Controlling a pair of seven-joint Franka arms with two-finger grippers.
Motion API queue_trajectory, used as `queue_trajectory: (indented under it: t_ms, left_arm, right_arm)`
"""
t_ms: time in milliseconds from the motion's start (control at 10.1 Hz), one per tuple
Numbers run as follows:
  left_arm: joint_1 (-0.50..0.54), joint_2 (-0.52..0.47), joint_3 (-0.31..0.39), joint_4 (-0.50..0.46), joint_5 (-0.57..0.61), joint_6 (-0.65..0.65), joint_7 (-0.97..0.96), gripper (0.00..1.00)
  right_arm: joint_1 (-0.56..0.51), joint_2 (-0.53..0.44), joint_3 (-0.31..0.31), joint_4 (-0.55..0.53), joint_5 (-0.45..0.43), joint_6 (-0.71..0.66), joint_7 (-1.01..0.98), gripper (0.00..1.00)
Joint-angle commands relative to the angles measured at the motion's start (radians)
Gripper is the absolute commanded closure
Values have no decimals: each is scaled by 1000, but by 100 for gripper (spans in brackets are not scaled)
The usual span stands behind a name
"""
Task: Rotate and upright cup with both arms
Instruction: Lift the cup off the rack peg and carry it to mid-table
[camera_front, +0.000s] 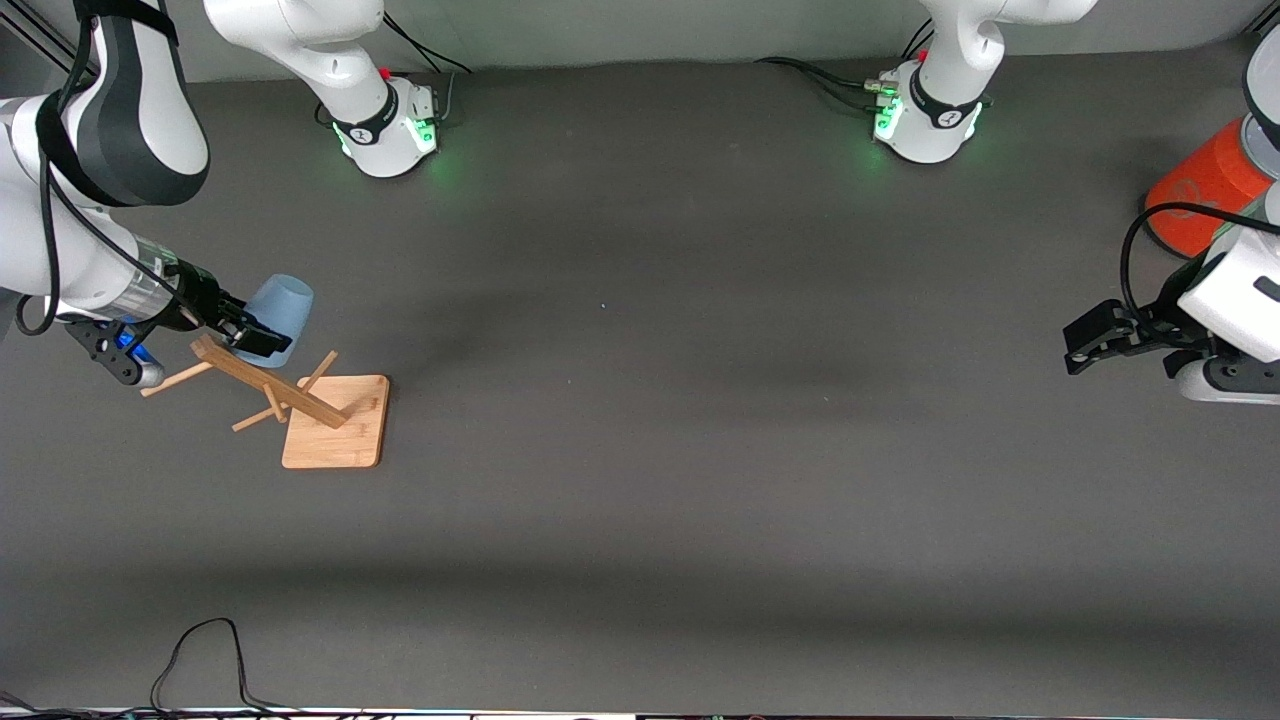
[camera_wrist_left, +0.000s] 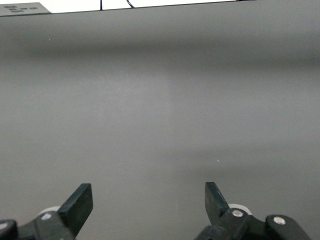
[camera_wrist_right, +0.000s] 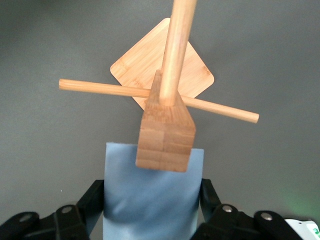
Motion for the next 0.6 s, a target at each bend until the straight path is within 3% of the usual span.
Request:
queue_trajectory:
  t_ms: [0,497]
  left_arm:
    - [1,-12,4,8,-4,-55,-2,0]
    - [1,-6,6,8,-2,-59,-4,0]
  right_arm:
    - [7,-29,-5,-6,14,-39,3,35]
    - [70,-114,3,18,16,-132,30,35]
